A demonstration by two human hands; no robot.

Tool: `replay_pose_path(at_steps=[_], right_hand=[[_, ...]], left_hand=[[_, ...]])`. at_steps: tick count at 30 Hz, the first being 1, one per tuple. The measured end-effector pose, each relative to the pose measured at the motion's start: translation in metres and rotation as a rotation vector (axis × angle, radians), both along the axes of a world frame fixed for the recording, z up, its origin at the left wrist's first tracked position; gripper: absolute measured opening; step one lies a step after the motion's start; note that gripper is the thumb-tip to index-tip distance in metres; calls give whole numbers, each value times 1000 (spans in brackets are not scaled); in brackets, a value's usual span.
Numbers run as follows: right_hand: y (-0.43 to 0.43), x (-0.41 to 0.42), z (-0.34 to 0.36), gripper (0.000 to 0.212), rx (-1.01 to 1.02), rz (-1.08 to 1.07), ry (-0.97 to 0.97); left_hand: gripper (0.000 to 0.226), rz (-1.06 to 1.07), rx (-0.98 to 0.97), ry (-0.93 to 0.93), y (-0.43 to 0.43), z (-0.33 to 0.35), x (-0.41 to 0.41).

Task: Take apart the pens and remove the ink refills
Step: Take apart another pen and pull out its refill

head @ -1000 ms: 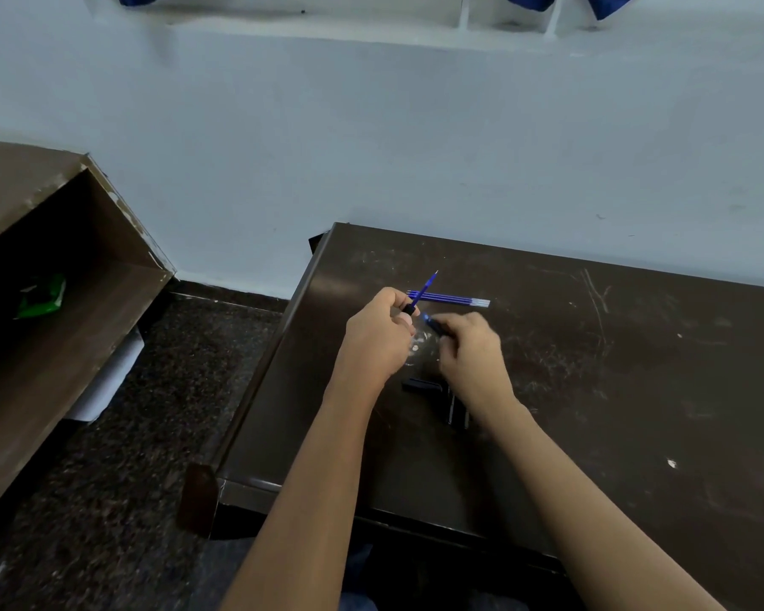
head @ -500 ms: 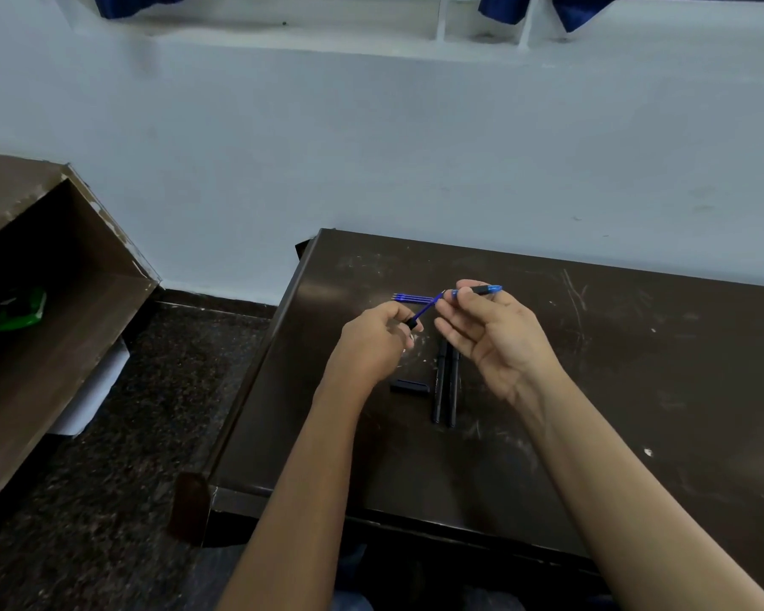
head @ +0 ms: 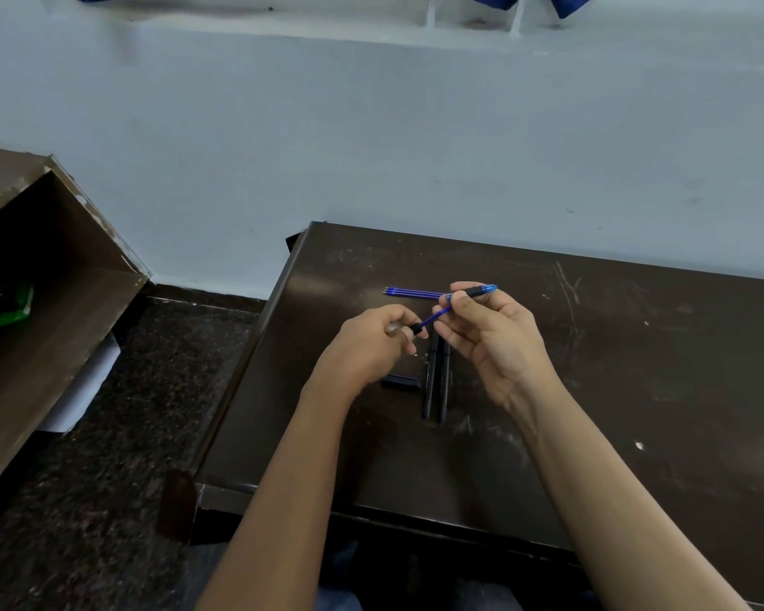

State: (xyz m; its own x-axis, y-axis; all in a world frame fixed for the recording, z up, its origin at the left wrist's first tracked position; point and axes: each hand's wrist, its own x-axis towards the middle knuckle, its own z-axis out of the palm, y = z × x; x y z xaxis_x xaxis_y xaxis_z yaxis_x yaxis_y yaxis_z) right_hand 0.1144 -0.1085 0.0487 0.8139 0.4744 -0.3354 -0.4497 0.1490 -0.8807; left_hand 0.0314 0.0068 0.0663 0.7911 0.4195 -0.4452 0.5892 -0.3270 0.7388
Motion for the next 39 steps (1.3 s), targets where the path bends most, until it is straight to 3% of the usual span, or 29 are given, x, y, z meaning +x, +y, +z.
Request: replay_pose_path(at_steps=[16, 22, 26, 39], right_hand=[[-4, 11, 3, 8, 142, -21, 115], [-5, 12, 2, 10, 101, 12, 69], [-7, 13, 1, 12, 33, 38, 1], [-3, 8, -1, 13, -101, 194, -67]], left_hand=[[25, 24, -12, -58, 2, -8, 1], [21, 13, -12, -10, 2, -4, 8], [19, 14, 31, -72, 1, -10, 4], [39, 18, 115, -192, 2, -15, 5]])
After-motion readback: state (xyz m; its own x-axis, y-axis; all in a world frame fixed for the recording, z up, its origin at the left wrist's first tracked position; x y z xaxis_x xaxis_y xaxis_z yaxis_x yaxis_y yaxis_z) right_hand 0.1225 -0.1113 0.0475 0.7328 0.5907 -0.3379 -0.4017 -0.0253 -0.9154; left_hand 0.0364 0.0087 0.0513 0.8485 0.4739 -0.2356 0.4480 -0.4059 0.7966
